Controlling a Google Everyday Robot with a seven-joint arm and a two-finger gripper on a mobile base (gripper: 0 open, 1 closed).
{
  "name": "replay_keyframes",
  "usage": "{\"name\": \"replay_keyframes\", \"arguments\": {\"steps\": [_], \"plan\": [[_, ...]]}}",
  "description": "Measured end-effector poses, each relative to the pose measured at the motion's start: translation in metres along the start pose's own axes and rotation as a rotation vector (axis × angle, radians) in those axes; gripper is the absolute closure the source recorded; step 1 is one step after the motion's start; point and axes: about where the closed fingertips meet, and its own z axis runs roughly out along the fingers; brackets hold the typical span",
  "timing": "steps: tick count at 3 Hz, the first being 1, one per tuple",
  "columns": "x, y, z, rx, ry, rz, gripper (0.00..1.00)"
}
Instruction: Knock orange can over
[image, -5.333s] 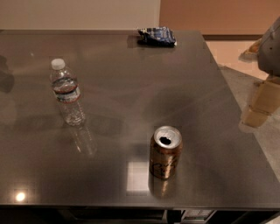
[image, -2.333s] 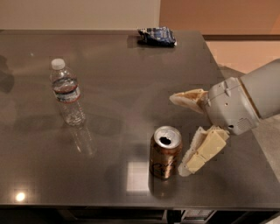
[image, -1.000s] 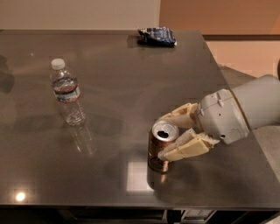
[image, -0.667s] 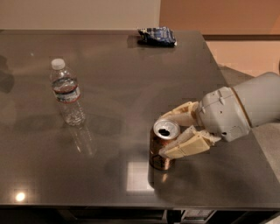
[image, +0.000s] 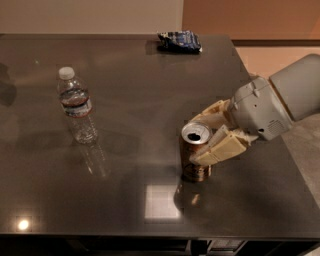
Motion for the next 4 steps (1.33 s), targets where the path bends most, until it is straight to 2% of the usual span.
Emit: {"name": "replay_keyframes", "arguments": {"steps": [1,3,4], "plan": [[-0.002,-0.018,-0.01,0.004,0.142,-0.017,1.0],[0.002,-0.049,-0.003,-0.009,0.5,-0.041,1.0],[0.009,-0.061,0.002,0.015,0.666,-0.056,1.0]]}}
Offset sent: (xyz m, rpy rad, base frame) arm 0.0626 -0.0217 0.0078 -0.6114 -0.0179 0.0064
